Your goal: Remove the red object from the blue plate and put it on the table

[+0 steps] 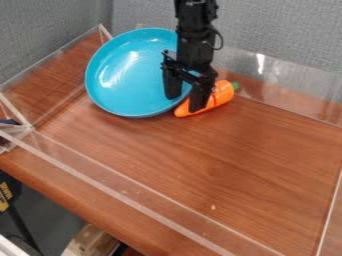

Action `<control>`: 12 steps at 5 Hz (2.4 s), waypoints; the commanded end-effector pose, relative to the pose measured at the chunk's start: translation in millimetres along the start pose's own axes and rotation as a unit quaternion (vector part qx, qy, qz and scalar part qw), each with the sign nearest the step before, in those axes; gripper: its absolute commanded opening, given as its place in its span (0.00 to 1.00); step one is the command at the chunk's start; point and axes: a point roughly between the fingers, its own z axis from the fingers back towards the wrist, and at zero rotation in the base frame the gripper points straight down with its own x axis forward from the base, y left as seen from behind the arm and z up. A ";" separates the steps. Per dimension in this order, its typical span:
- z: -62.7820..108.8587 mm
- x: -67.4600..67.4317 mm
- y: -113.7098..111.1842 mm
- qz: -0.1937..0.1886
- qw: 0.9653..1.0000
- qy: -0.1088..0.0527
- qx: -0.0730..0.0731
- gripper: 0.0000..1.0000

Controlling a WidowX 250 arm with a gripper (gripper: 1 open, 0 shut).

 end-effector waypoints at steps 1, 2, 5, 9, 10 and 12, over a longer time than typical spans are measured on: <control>15.5 10.3 -1.0 -0.019 0.999 -0.033 0.014 0.00; 10.9 10.3 -3.9 -0.033 0.999 -0.035 0.013 0.00; 10.9 23.1 -8.5 -0.063 0.997 -0.043 0.007 0.00; 9.1 14.9 -13.5 -0.023 0.998 -0.056 -0.002 0.00; 9.8 11.0 -12.8 -0.020 0.998 -0.059 -0.005 0.00; 11.7 7.3 1.0 -0.021 0.998 -0.064 -0.010 0.00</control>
